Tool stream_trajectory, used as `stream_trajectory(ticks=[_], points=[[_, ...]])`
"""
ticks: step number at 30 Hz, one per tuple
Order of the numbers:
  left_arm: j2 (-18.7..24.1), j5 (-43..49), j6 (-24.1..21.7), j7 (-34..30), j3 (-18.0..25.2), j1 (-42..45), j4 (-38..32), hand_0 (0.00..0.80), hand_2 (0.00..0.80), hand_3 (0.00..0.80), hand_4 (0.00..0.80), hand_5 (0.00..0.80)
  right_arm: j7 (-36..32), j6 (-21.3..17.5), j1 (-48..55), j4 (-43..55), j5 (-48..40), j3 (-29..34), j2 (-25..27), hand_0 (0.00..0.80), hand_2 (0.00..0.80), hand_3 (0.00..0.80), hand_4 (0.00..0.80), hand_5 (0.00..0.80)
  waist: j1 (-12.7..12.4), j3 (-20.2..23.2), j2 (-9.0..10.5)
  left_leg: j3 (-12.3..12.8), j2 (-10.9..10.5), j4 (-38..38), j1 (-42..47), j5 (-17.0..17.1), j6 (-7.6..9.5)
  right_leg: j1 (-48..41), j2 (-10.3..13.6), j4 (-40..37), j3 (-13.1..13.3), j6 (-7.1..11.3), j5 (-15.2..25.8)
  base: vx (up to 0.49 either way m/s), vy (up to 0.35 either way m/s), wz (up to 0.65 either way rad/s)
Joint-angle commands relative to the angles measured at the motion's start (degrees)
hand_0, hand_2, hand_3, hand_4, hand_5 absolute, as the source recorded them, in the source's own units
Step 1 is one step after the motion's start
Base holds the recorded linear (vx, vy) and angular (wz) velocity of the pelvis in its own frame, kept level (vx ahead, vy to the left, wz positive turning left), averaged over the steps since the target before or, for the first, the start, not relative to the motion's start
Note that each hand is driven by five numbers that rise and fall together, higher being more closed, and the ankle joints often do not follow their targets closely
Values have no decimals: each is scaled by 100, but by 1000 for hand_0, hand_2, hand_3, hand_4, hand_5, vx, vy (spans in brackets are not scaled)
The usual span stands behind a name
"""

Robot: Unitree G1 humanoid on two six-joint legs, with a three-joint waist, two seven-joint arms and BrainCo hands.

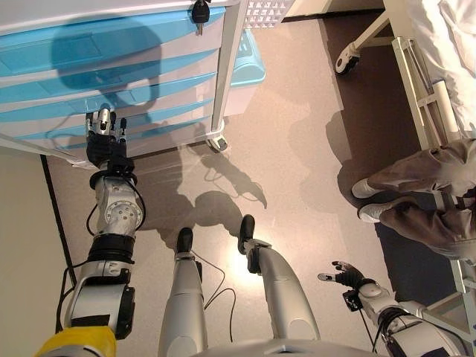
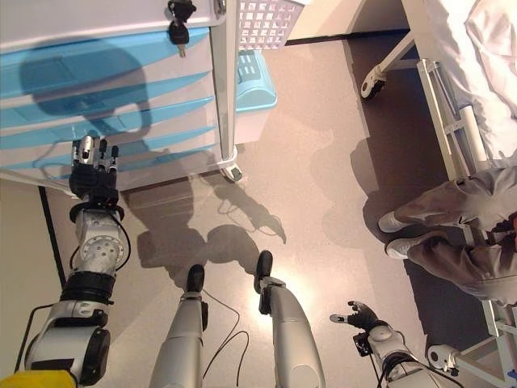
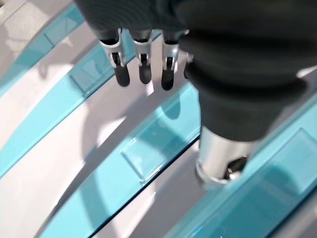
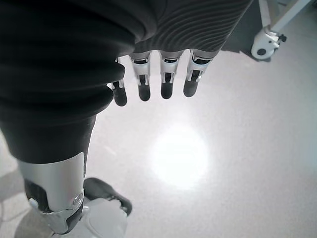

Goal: Open the drawer and pick up the medicine

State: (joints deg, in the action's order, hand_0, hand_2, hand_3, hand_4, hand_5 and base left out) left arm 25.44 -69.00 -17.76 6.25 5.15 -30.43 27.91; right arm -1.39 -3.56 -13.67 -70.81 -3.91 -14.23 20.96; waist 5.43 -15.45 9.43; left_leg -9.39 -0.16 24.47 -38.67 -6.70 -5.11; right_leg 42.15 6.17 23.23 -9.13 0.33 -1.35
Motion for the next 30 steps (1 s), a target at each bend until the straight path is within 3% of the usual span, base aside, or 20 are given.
stream_trajectory(ticks=[1,2,3,4,30], points=[[1124,328,-827,-439,91,-1356,-799,502,502,502,502,502,-32,-20,373,-143,67,-337,402,0,0,0,0,0,-25,637,-132,274,-306,-90,-392,323,466,-209,12,-181,123,443,149,0,0,0],[1125,328,-827,-439,91,-1356,-798,552,552,552,552,552,-32,-19,373,-142,67,-337,402,0,0,0,0,0,-24,638,-132,274,-306,-91,-392,324,466,-209,12,-182,123,443,149,0,0,0],[1143,330,-839,-432,98,-1362,-814,753,753,753,753,753,-37,-19,381,-138,72,-338,402,0,0,0,0,0,-27,639,-134,268,-307,-94,-393,325,467,-211,10,-182,126,444,148,0,0,0],[1150,331,-851,-427,105,-1370,-846,800,800,800,800,800,-39,-19,384,-134,79,-342,402,0,0,0,0,0,-29,639,-132,266,-307,-95,-394,324,467,-214,9,-185,126,446,147,0,0,0],[1170,392,-868,-393,184,-1314,-888,800,800,800,800,800,-8,-4,357,-197,104,-301,427,0,0,0,0,0,-47,609,-141,286,-308,-72,-425,316,482,-191,30,-152,130,452,156,0,0,0]])
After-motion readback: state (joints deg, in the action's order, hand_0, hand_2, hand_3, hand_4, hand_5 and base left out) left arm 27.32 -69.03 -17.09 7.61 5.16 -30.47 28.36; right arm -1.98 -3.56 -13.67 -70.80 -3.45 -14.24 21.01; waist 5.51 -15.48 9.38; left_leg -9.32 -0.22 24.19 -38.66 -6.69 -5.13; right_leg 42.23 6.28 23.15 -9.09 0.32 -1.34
